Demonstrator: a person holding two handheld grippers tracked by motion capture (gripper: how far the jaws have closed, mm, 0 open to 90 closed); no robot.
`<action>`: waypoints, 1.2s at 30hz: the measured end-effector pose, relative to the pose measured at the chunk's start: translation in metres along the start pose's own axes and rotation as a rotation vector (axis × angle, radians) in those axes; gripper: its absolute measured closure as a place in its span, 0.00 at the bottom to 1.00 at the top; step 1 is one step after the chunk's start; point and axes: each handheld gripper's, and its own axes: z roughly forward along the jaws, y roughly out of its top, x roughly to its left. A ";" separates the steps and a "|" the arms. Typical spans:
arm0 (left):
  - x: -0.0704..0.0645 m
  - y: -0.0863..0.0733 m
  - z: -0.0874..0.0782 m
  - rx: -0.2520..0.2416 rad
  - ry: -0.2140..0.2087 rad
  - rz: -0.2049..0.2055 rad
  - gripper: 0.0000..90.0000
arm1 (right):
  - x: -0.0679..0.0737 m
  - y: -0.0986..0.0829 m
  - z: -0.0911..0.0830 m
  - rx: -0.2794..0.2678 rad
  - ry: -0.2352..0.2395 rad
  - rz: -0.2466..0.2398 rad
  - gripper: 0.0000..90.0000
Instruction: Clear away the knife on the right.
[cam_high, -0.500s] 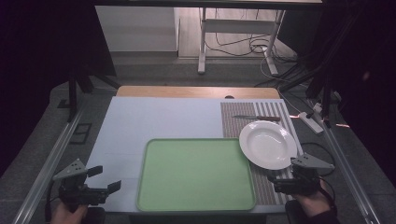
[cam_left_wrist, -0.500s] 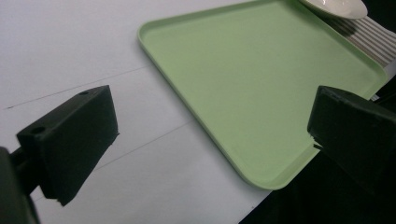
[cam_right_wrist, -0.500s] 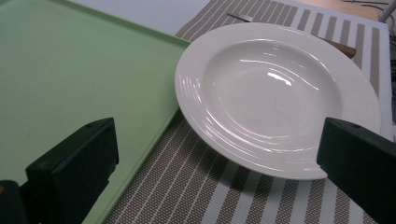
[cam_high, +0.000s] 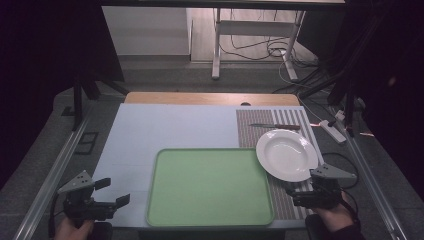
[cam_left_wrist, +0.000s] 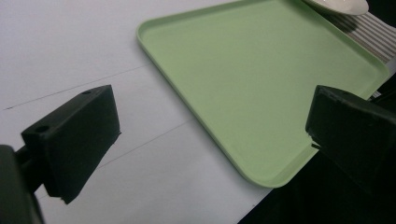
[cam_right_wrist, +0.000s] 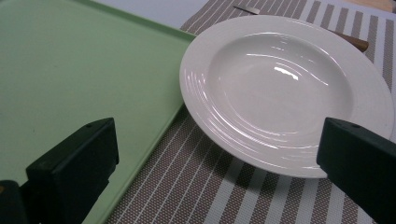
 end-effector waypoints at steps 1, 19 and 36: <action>0.000 0.000 0.000 0.001 0.000 0.000 0.03 | 0.000 0.000 0.000 0.001 0.003 0.000 0.00; 0.000 0.000 0.001 0.005 0.001 -0.003 0.04 | 0.000 0.008 0.003 -0.013 0.057 -0.020 0.00; 0.001 0.000 0.000 0.005 0.001 -0.003 0.04 | 0.002 0.014 0.015 -0.026 0.087 -0.116 0.00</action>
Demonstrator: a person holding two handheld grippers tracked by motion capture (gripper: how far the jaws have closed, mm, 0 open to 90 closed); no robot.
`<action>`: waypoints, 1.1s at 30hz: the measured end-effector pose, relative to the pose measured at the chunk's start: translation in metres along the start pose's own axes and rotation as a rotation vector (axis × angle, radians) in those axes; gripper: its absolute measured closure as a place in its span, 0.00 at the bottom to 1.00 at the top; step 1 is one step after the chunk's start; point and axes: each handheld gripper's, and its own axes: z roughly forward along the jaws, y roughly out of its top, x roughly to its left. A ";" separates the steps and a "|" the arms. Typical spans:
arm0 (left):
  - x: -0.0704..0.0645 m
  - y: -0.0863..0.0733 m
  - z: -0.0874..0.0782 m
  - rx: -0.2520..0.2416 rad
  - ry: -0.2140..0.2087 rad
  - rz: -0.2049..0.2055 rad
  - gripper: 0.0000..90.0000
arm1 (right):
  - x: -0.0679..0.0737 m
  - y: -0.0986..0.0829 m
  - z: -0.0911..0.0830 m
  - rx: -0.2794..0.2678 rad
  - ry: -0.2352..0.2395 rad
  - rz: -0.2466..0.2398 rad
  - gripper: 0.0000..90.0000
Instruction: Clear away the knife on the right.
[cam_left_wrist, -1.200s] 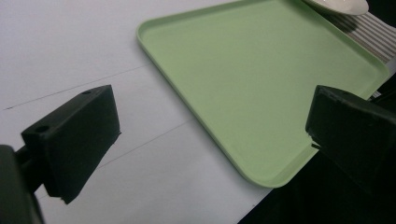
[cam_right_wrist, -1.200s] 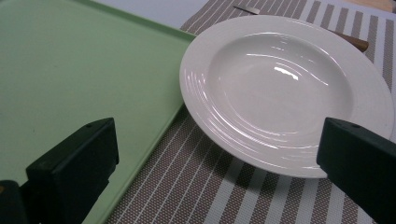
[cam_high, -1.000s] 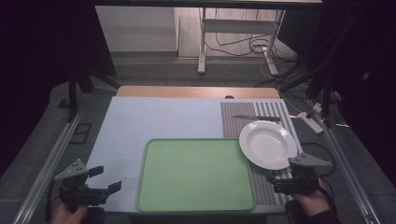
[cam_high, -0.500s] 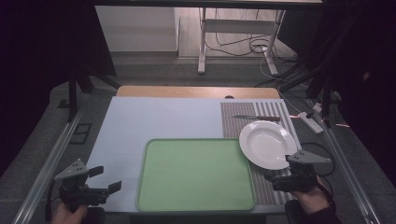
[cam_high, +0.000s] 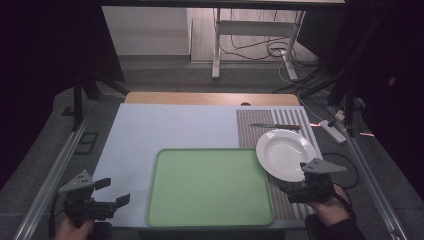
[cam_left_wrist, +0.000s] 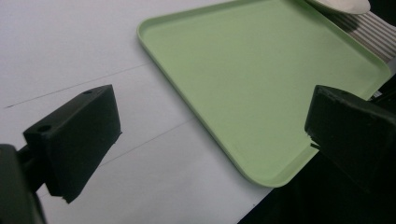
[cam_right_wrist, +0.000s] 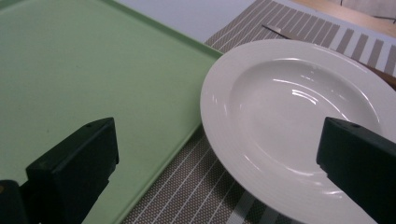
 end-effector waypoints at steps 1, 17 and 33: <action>0.000 0.000 0.000 0.001 0.000 0.000 0.04 | -0.001 0.002 0.001 -0.010 0.003 0.001 0.00; 0.000 0.000 0.000 0.002 0.001 -0.003 0.04 | -0.014 0.013 0.017 0.007 0.038 0.049 0.00; 0.000 0.000 0.000 0.003 0.001 -0.004 0.04 | -0.021 0.019 0.038 0.064 0.045 0.070 0.00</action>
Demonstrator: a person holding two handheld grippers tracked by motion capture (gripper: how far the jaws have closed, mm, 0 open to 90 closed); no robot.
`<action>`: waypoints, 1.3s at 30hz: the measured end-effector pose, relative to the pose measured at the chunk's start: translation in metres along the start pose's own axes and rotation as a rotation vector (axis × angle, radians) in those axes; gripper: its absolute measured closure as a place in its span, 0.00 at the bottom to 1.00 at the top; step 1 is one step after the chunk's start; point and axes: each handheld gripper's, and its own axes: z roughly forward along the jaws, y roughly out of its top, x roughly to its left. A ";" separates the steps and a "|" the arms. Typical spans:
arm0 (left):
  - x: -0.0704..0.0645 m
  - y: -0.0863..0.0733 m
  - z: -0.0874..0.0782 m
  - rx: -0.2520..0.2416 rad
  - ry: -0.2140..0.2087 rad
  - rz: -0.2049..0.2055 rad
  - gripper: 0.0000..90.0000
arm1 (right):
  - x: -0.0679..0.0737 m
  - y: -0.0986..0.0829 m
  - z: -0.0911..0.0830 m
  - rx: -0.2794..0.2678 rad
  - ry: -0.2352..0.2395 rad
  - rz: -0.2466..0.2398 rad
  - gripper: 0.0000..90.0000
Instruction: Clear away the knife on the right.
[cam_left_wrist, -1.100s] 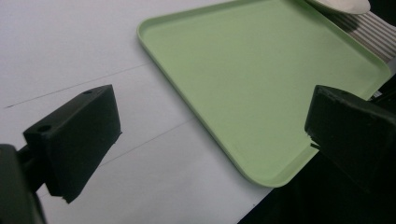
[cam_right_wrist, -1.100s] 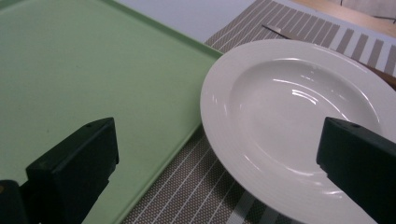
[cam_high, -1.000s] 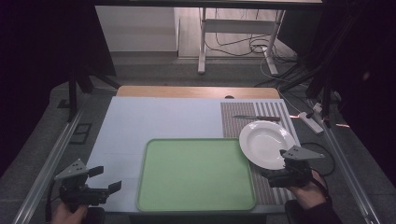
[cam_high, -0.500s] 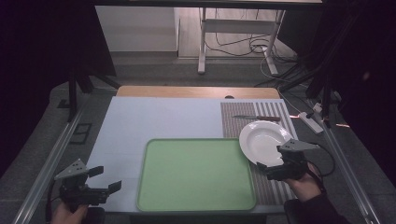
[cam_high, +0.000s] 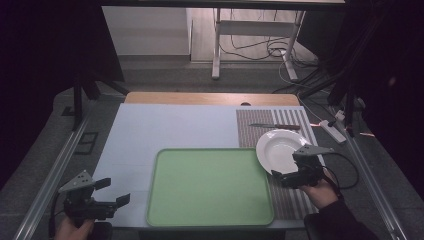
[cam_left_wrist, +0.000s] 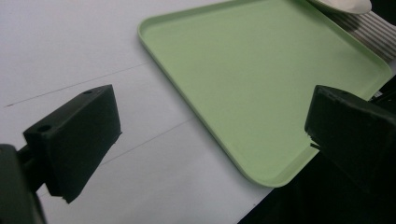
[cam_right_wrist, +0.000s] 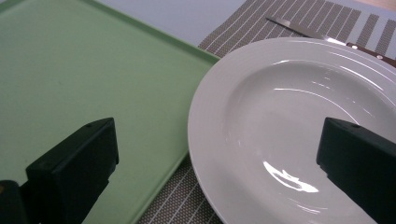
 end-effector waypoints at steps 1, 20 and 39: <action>0.000 0.000 0.000 0.000 0.000 0.000 0.04 | -0.001 0.001 0.002 0.003 -0.002 0.002 0.00; 0.000 0.000 0.000 0.002 0.001 -0.001 0.04 | -0.021 0.019 0.029 0.041 -0.029 0.053 0.00; 0.000 0.000 0.000 0.002 -0.001 -0.003 0.04 | -0.043 0.029 0.055 0.093 -0.054 0.081 0.00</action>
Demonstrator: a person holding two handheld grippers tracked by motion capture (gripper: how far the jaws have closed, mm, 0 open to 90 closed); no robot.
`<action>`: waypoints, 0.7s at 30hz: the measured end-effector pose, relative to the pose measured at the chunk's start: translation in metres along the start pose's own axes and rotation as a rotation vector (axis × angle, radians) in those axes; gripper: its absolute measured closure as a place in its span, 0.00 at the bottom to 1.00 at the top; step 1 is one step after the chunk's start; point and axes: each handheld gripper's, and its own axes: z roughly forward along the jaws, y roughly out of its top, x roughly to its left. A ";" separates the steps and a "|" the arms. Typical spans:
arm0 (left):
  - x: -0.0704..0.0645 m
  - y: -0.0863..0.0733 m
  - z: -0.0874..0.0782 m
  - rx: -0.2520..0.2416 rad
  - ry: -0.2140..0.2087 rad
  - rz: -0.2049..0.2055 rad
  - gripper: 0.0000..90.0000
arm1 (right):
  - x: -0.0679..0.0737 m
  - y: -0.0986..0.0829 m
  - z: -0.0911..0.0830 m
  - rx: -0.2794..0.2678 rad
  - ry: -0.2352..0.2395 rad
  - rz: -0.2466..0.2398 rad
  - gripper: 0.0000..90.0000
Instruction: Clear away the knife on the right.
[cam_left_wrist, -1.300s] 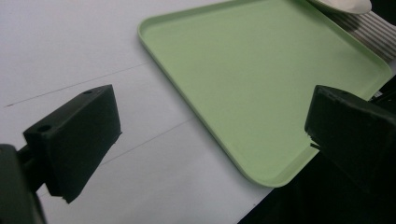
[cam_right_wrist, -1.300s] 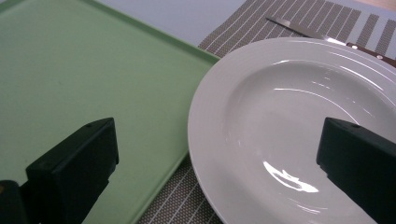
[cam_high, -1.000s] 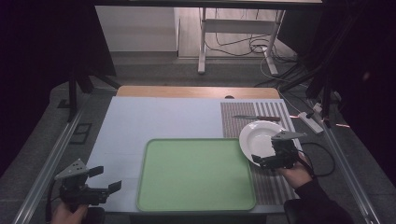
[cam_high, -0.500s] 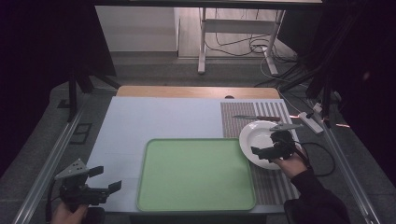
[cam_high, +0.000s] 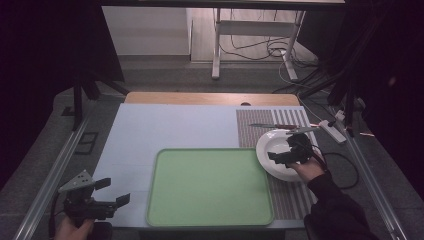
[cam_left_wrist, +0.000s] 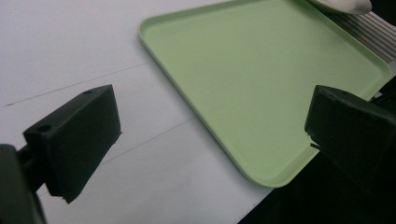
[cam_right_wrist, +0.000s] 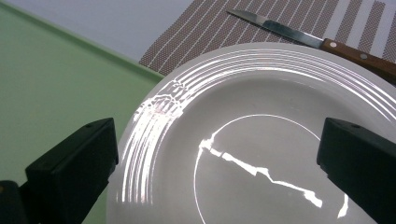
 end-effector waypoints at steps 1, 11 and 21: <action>0.000 0.000 0.000 0.000 0.000 0.001 0.04 | -0.001 0.001 0.002 0.001 -0.004 0.000 0.00; 0.000 0.000 0.000 -0.001 0.001 0.003 0.04 | -0.010 0.007 0.013 0.020 -0.027 0.002 0.00; 0.000 0.000 0.000 -0.001 0.000 0.003 0.04 | -0.016 0.013 0.023 0.029 -0.052 0.004 0.00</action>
